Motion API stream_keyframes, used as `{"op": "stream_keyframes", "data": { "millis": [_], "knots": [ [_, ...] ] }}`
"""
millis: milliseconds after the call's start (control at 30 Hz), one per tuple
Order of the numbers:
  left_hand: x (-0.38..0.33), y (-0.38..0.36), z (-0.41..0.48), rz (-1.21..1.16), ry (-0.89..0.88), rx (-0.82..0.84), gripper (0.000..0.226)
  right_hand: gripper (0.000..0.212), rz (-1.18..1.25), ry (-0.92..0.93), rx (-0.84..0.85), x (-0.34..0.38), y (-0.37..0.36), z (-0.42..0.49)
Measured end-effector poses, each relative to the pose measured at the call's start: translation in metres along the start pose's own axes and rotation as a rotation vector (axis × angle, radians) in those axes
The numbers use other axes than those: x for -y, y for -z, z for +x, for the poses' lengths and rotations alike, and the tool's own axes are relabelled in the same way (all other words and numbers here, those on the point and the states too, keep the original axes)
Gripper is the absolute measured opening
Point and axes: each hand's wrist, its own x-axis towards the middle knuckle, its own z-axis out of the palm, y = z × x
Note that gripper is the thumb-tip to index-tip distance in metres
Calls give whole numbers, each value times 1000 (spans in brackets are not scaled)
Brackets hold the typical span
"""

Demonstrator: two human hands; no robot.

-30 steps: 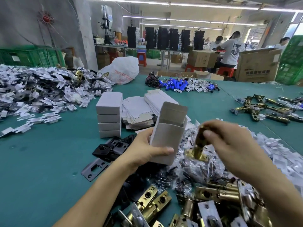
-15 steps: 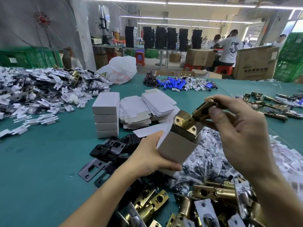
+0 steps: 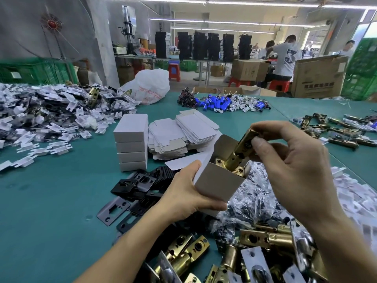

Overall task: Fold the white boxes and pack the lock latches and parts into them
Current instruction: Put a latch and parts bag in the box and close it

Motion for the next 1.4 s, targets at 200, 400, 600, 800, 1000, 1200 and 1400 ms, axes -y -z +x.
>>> {"op": "stream_keyframes", "data": {
  "millis": [200, 400, 600, 800, 1000, 1200, 1400],
  "knots": [
    [1, -3, 2, -26, -28, 16, 66, 19, -173, 63, -16, 4, -20, -12],
    [4, -4, 1, -20, -10, 42, 63, 15, -280, -84, 202, -6, -20, -13],
    [7, -4, 2, -58, -9, 35, 64, 36, -575, -100, 402, -7, -15, -10],
    [2, -4, 1, -141, -17, 40, 55, 41, -584, -43, 557, -7, -12, -9],
    [-5, -5, -3, -297, -1, -41, 43, 24, -237, -17, 277, -4, -6, -6],
    [-9, -7, -4, -566, 142, -137, 49, 15, -487, -311, 353, -38, 25, 9],
    [-2, -3, -5, -744, 253, -117, 57, 36, -1060, -622, 481, -100, 66, 30]
  ]
}}
